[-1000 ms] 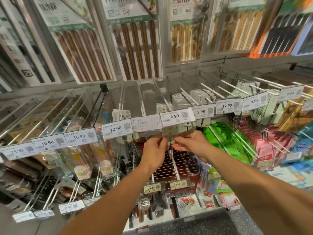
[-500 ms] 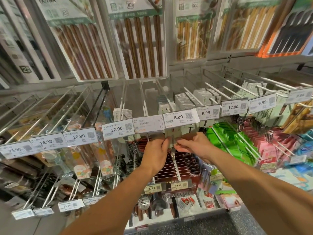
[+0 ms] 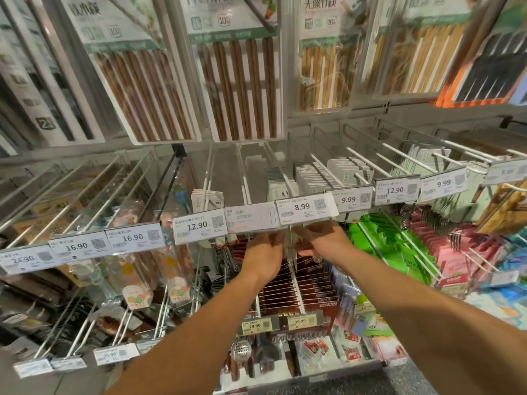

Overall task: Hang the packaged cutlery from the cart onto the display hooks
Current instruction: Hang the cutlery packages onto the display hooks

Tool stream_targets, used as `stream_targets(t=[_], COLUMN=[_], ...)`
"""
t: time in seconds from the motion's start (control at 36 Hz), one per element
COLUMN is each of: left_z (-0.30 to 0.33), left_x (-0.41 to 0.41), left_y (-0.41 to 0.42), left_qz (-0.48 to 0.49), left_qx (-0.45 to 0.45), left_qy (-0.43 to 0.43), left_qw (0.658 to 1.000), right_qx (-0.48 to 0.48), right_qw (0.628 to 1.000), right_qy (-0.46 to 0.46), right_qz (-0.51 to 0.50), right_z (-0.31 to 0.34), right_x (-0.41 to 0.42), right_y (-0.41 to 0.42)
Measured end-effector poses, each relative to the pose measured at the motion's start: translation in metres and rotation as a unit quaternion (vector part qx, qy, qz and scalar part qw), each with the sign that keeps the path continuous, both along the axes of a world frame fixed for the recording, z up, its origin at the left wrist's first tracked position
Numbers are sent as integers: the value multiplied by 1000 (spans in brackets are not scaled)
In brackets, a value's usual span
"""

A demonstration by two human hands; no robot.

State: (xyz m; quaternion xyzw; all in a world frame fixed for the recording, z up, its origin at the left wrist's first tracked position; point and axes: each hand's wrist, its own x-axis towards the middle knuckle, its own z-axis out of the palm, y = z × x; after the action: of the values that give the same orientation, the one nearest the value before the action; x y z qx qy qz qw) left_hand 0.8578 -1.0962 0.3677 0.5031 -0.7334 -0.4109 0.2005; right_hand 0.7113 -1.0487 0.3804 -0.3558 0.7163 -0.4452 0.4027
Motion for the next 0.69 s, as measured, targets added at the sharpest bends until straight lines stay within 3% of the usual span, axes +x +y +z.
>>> stream_targets(t=[0.11, 0.28, 0.42, 0.47, 0.61, 0.69], left_z=[-1, -2, -7, -8, -7, 0], left_x=[-2, 2, 15, 20, 27, 20], left_y=[-3, -8, -1, 7, 43, 67], left_qz=[5, 3, -4, -10, -51, -104], left_qx=[-11, -16, -3, -5, 5, -16], left_qy=[-32, -60, -64, -68, -46, -66], left_qw=[999, 998, 998, 998, 998, 992], right_qx=[15, 166, 113, 123, 125, 128], right_qw=[999, 986, 987, 986, 989, 992], right_qy=[-34, 23, 69, 96, 67, -11], right_qz=[-30, -6, -88, -62, -33, -20], right_z=[1, -14, -8, -7, 3, 5], right_x=[5, 7, 17, 20, 30, 29], right_y=[-20, -34, -25, -8, 43, 71])
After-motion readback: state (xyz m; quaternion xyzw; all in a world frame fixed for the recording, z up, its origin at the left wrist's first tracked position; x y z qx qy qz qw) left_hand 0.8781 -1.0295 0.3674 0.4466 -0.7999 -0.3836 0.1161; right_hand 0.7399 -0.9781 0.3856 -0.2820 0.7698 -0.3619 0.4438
